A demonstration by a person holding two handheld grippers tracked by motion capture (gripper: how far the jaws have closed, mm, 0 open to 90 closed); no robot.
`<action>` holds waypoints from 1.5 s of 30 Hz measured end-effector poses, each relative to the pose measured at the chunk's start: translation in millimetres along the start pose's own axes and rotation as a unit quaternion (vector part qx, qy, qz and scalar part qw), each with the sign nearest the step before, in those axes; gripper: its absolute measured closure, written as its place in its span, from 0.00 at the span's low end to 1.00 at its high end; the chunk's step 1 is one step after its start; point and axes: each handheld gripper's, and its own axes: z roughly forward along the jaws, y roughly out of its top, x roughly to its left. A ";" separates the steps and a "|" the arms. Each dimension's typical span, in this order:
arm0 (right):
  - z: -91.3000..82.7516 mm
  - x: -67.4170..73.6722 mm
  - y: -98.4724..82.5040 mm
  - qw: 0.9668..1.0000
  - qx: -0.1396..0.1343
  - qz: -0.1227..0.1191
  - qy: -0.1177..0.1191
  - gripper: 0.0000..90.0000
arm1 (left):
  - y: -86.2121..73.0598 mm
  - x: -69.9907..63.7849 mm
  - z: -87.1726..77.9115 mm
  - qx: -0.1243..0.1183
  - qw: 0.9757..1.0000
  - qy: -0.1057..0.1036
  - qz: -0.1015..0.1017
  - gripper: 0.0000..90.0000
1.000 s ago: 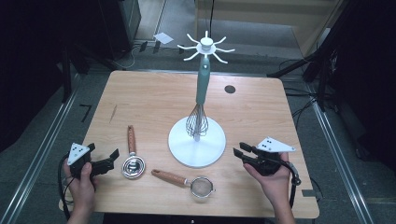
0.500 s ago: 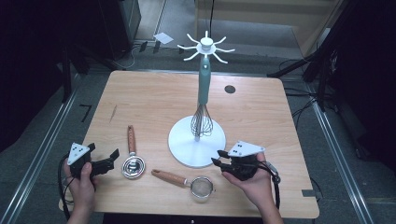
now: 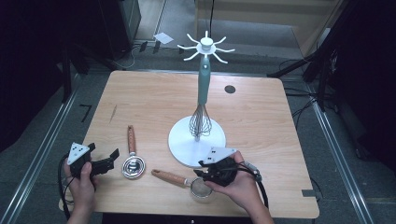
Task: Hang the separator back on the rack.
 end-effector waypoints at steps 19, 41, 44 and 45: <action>42.0 17.1 29.5 0.989 0.131 -0.008 0.067 0.72 | 0.2 -0.3 0.2 0.002 1.000 0.000 0.002 0.00; 74.1 28.4 27.5 0.974 0.218 0.001 0.055 0.78 | 0.1 -0.5 0.1 0.001 1.000 0.000 0.001 0.00; 72.4 29.8 26.3 0.975 0.216 -0.002 0.051 0.80 | 0.1 -0.5 0.1 0.001 1.000 0.000 0.002 0.00; 71.8 29.9 25.8 0.975 0.215 -0.008 0.048 0.80 | 0.2 -0.4 0.1 0.003 1.000 0.000 0.003 0.00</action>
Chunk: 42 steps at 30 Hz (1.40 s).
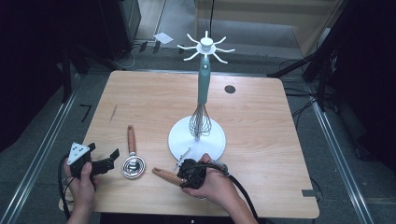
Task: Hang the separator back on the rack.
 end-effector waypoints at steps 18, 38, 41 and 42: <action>-30.4 -16.3 -30.2 0.996 -0.089 0.025 -0.020 0.80 | -0.2 -1.5 0.3 -0.001 1.000 0.002 0.006 0.00; -55.1 -42.5 -72.0 0.988 -0.121 0.079 -0.051 0.80 | 0.2 -1.7 0.6 0.002 1.000 0.000 0.008 0.00; -59.2 -48.6 -79.5 0.986 -0.127 0.088 -0.055 0.80 | 0.2 -1.7 0.8 0.003 1.000 0.000 0.008 0.00; -61.0 -50.8 -82.2 0.986 -0.127 0.093 -0.056 0.80 | 0.3 -1.7 0.8 0.003 1.000 0.000 0.009 0.00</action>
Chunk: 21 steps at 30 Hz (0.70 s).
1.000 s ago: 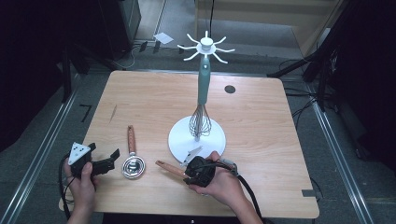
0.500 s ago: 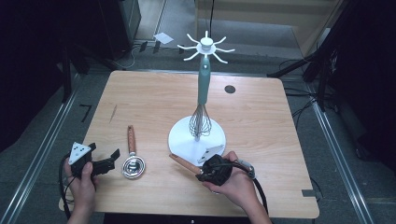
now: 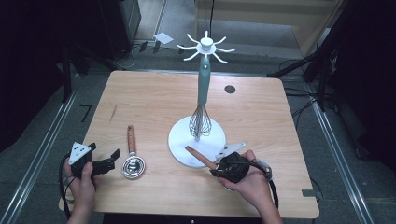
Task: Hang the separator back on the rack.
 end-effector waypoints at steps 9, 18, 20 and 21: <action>-11.3 -19.2 -11.8 0.999 -0.004 0.028 -0.018 0.80 | 0.1 -0.2 0.2 0.001 1.000 0.000 0.001 0.00; -15.4 -29.9 -18.3 0.998 -0.014 0.043 -0.031 0.80 | 0.1 -0.1 0.4 0.002 1.000 -0.001 0.001 0.00; -16.7 -31.0 -19.0 0.998 -0.016 0.045 -0.039 0.80 | 0.1 -0.1 0.4 0.002 1.000 0.000 0.001 0.00; -17.1 -31.4 -19.3 0.998 -0.016 0.046 -0.041 0.80 | 0.1 -0.2 0.4 0.001 1.000 0.000 0.001 0.00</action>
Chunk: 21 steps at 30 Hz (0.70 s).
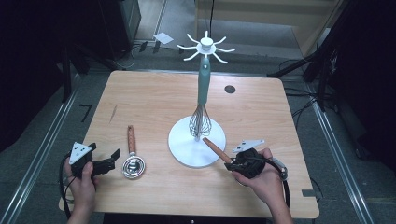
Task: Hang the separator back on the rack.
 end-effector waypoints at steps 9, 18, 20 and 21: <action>-5.7 -6.2 -3.1 1.000 -0.014 0.016 -0.015 0.80 | 0.0 0.0 0.2 0.001 1.000 0.000 -0.001 0.00; -15.4 -10.5 -5.6 0.998 -0.039 0.029 -0.041 0.80 | 0.0 -0.2 0.1 0.000 1.000 0.001 0.001 0.00; -17.7 -11.5 -6.1 0.998 -0.045 0.034 -0.040 0.80 | 0.0 -0.3 0.3 0.001 1.000 0.001 0.000 0.00; -18.5 -12.1 -6.2 0.997 -0.046 0.036 -0.042 0.80 | 0.0 -0.4 0.3 0.000 1.000 0.001 0.000 0.00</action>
